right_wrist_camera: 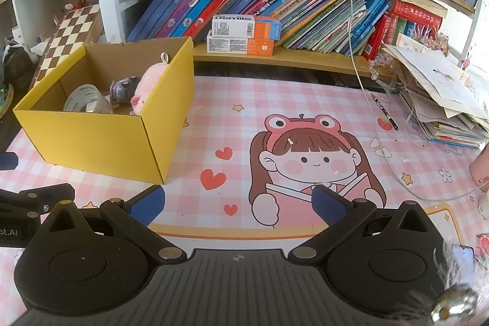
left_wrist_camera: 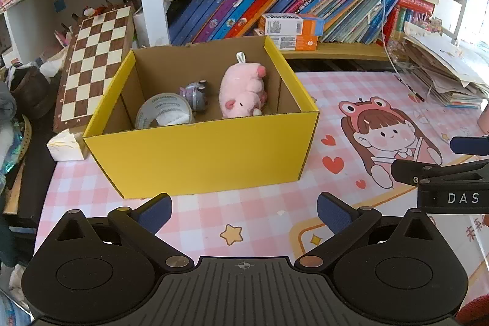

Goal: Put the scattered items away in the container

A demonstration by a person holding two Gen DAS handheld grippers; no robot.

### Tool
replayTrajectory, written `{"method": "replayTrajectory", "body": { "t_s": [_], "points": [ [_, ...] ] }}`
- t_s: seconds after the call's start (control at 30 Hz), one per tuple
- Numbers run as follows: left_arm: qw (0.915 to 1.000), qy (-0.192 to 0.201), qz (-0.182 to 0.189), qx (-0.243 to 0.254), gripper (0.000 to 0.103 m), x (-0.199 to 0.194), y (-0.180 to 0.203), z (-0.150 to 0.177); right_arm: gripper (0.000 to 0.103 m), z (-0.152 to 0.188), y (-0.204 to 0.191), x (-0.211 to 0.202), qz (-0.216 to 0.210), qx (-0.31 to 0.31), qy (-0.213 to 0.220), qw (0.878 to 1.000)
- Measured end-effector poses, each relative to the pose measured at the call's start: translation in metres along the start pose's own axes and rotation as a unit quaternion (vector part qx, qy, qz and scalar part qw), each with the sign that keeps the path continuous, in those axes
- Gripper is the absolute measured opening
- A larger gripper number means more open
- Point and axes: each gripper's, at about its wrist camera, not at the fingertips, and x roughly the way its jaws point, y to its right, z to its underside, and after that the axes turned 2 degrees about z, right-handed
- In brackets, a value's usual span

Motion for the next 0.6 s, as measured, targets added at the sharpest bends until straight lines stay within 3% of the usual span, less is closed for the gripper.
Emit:
{"method": "replayTrajectory", "body": {
  "t_s": [0.6],
  "points": [
    [0.9994,0.012,-0.004,0.033,0.103,-0.0002,0.0066,0.0018,0.103,0.0003,-0.0032,0.0034,-0.001,-0.001,-0.006,1.0]
  ]
}}
